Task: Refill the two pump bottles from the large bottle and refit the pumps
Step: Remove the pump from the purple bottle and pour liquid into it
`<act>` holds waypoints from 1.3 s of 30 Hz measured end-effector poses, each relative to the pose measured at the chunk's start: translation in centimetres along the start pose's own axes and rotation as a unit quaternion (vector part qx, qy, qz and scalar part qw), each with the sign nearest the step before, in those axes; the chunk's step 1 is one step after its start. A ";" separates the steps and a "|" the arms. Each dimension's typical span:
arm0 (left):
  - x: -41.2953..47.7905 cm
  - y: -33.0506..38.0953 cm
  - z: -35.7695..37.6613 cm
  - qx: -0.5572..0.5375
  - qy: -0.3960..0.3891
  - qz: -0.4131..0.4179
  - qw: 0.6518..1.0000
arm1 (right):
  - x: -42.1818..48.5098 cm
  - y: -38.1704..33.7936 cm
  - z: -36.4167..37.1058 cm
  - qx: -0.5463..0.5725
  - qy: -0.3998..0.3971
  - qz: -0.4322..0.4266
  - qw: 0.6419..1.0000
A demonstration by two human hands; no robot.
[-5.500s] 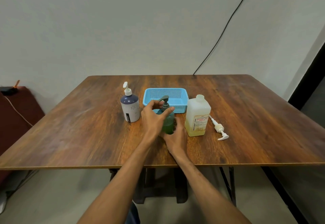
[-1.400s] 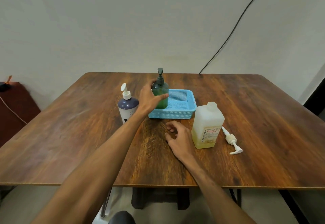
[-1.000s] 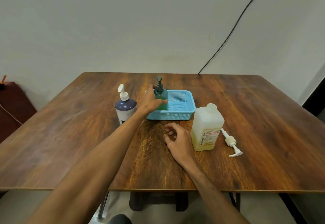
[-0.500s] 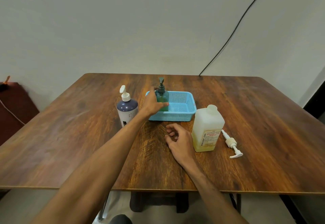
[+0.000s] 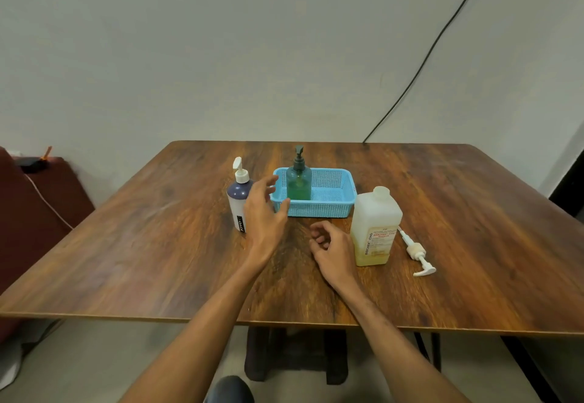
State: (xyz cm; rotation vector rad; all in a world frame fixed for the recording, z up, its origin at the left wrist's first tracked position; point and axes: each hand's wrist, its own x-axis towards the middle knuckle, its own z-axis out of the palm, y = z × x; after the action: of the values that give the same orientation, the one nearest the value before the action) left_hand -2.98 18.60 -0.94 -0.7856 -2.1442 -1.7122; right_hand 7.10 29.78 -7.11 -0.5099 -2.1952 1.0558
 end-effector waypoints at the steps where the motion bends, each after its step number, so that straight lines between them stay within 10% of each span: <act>1: -0.6 0.0 -0.6 -0.006 0.026 0.003 1.000 | -0.1 0.0 -0.1 0.001 0.001 0.000 1.000; 9: -2.3 -2.5 -4.0 0.019 0.147 -0.023 0.989 | -0.5 -0.3 0.0 -0.023 0.008 -0.011 1.000; 19: 1.5 -7.4 -3.8 0.005 -0.021 -0.142 0.990 | -0.1 0.4 0.2 -0.018 0.009 -0.012 1.000; 39: -2.3 -2.2 -2.3 -0.068 -0.072 -0.092 0.991 | -0.7 0.0 -0.1 0.056 0.033 -0.010 0.998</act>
State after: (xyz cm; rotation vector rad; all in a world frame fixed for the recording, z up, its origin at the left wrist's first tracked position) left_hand -2.62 15.54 -3.36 -0.7903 -2.2779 -1.9668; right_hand 7.69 29.45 -7.28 -0.4644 -2.0659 1.1281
